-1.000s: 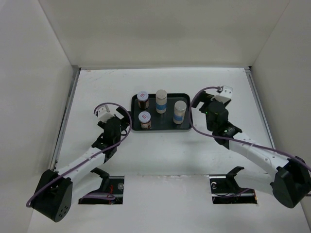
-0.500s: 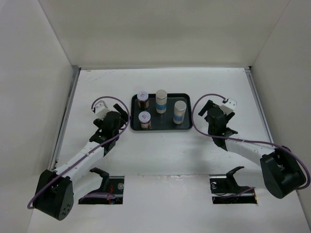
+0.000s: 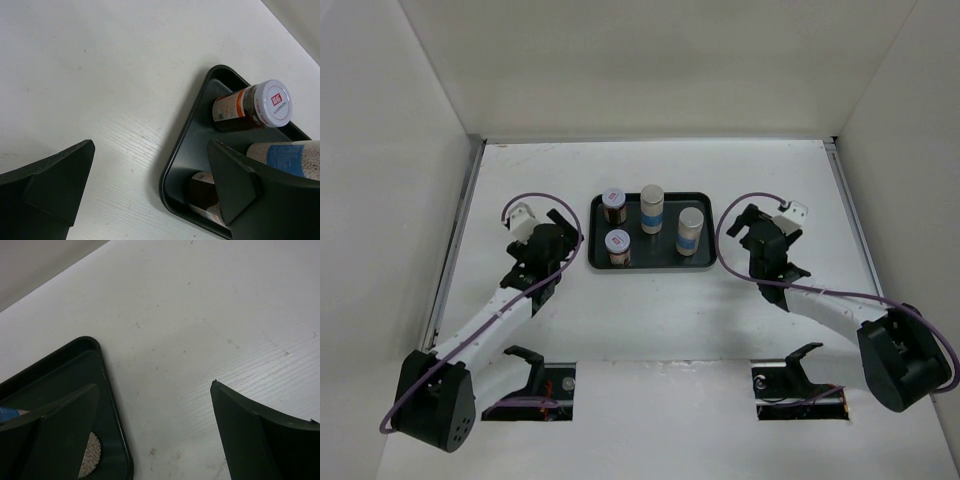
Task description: Organize the condiment bottles
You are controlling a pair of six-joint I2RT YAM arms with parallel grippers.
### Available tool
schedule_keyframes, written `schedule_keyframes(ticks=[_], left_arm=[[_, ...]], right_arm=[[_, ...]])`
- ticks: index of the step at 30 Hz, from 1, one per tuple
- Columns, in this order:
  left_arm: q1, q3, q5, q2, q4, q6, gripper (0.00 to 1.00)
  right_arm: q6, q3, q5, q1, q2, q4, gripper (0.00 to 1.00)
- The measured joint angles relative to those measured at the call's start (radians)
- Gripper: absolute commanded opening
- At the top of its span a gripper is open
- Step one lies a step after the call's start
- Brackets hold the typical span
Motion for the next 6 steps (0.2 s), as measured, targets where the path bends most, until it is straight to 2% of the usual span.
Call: schedule_keyframes(ticks=[6], left_arm=[[0.0, 0.028, 0.0, 0.021, -0.006, 0.0, 1.0]], right_arm=[[0.0, 0.0, -0.008, 0.001, 0.0, 0.0, 1.0]])
